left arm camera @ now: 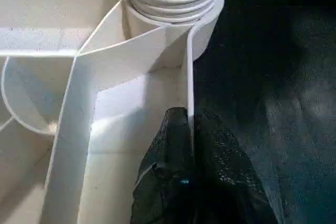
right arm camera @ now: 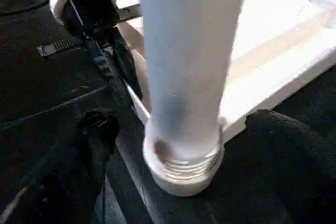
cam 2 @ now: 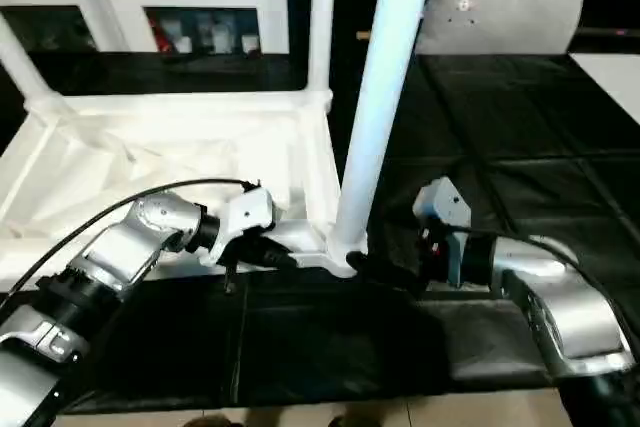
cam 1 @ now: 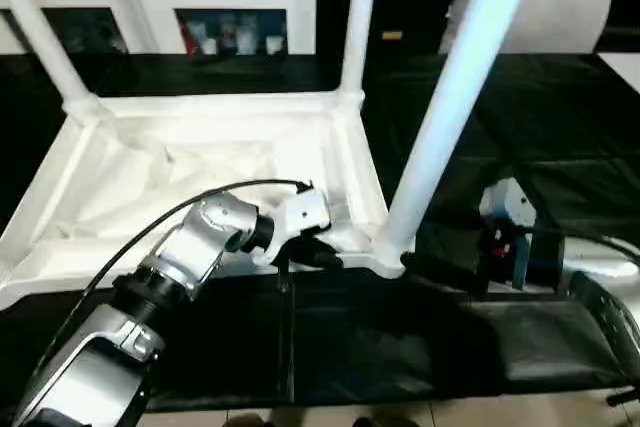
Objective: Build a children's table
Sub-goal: Rotate leg to tighten
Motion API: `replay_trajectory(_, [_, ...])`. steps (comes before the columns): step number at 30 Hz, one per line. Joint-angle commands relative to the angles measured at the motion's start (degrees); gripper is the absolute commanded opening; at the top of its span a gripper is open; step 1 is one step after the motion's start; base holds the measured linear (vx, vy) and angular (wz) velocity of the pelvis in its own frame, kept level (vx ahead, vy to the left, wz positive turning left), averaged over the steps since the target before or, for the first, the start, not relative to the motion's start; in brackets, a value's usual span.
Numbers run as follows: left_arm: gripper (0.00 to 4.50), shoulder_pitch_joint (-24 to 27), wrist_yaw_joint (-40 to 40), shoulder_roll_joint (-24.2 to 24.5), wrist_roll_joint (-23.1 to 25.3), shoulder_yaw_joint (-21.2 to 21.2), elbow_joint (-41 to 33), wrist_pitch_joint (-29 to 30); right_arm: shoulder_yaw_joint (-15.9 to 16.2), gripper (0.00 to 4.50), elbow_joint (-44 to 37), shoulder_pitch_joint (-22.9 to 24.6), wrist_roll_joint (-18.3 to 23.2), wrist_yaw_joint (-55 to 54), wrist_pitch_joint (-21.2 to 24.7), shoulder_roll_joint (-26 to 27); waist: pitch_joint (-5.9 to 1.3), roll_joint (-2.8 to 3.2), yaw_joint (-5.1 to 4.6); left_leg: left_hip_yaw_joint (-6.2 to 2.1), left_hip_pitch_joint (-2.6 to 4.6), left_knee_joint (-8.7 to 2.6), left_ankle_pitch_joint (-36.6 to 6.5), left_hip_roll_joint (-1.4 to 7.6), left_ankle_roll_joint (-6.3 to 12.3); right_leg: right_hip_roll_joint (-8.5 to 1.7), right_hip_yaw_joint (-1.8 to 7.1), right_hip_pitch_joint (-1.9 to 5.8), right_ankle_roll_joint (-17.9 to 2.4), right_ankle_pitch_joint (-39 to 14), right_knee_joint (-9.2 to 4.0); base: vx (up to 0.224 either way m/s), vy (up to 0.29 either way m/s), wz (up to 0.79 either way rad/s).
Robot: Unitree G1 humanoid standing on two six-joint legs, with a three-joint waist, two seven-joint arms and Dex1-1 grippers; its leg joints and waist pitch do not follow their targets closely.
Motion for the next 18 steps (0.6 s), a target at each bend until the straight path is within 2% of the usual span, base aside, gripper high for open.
replay_trajectory(1, [0.00,1.67,-3.79,1.71,1.52,-1.94,-1.07,-2.17,0.87,3.93,2.72,-1.76,0.13,3.95,-0.95,-0.86,-4.02,-0.61,0.48,-1.28,-0.15,-3.63,6.52,5.91,10.97,-7.88,3.40,3.52,-18.93,5.79,-2.52,0.000,0.000,0.00])
replay_trajectory(4, [0.00,1.64,-3.68,1.79,1.28,-1.69,-2.14,-2.58,1.76,3.66,3.76,-2.53,0.51,6.42,-1.14,-0.86,-4.05,-0.68,1.16,-0.94,0.01,-3.60,6.17,6.01,10.45,-7.81,3.22,3.48,-18.32,4.43,-2.58,0.000,0.000,0.00])
replay_trajectory(7, [0.00,1.75,-3.98,1.54,0.30,-1.20,-3.45,-2.29,3.42,3.50,6.48,-4.29,-0.27,8.19,-2.25,0.05,-4.13,-0.66,1.38,-0.68,-0.12,-3.65,6.89,6.24,10.02,-7.69,2.99,3.43,-18.10,4.80,-2.28,0.000,0.000,0.00])
replay_trajectory(9, [0.00,1.80,-3.98,1.33,0.05,-1.07,-3.63,-2.35,3.89,3.22,7.96,-5.19,-0.46,8.91,-2.76,0.69,-4.23,-0.68,1.51,-0.61,-0.07,-3.59,7.06,6.21,9.80,-7.72,2.98,3.41,-18.25,4.78,-2.21,0.000,0.000,0.00])
replay_trajectory(12, [0.00,2.05,-4.06,1.11,-0.28,-0.78,-3.63,-2.42,4.46,2.99,10.37,-6.72,-0.55,10.51,-3.53,1.83,-4.39,-0.61,1.78,-0.52,0.02,-3.43,8.09,6.21,10.18,-7.68,2.94,3.24,-18.73,6.72,-1.87,0.000,0.000,0.00])
replay_trajectory(13, [0.00,2.17,-4.07,1.04,-0.33,-0.64,-3.44,-2.41,4.70,2.87,11.09,-7.28,-0.68,11.19,-3.82,2.21,-4.47,-0.77,1.88,-0.49,-0.08,-3.35,8.48,6.16,10.38,-7.67,2.92,3.32,-18.78,7.36,-1.75,0.000,0.000,0.00])
replay_trajectory(18, [0.00,2.44,-4.08,1.11,-0.29,-0.46,-3.10,-1.91,5.07,2.42,12.09,-7.94,-0.29,12.43,-3.67,2.58,-4.50,-0.81,2.42,-0.40,-0.06,-3.28,8.21,6.11,10.28,-7.64,2.95,3.27,-18.31,6.54,-1.75,0.000,0.000,0.00])
